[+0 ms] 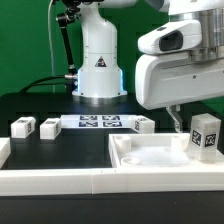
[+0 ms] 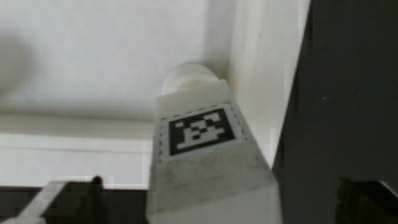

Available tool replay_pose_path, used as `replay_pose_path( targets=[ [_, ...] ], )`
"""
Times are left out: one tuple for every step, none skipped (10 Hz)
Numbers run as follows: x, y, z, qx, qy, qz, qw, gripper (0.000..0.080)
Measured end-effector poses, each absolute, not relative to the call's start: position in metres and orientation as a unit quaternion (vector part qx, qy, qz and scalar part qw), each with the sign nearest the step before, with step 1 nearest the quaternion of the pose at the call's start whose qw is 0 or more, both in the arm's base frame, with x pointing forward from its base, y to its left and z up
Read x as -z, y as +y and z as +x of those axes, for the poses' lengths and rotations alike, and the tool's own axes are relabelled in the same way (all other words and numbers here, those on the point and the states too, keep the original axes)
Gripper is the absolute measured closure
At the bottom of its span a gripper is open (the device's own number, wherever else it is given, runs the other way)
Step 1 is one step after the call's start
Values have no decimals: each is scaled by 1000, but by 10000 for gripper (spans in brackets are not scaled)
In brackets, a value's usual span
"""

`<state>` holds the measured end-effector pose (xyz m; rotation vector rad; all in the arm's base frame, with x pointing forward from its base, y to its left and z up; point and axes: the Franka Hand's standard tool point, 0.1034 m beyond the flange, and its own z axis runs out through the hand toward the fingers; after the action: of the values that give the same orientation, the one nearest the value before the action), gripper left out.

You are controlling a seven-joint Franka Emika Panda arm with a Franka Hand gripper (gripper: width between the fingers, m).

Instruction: Assemble square table

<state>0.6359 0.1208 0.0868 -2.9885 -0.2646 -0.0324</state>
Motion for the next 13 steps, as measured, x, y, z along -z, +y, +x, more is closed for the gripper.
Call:
replay_pose_path(
  targets=[
    [-87,122,636,11,-88,-994,71,151],
    [-87,122,636,11,-88,-994,71,151],
    [-87,122,636,11,-88,-994,71,278],
    [-87,122,636,11,-88,-994,71,416],
    [-87,120,636,10,-73,-995,71,500],
    [-87,119,636,10,-70,-995,71,500],
    [-87,119,637,9,-37,-997,71,500],
    [-87,118,637,5,23,-997,71,500],
    [-87,116,637,8,72,-995,73,500],
    [-87,116,634,9,150,-986,74,500],
    [-87,115,633,9,205,-976,74,500],
    [-86,114,632,11,246,-966,77,500],
    [-86,116,630,5,324,-943,76,499]
  ],
)
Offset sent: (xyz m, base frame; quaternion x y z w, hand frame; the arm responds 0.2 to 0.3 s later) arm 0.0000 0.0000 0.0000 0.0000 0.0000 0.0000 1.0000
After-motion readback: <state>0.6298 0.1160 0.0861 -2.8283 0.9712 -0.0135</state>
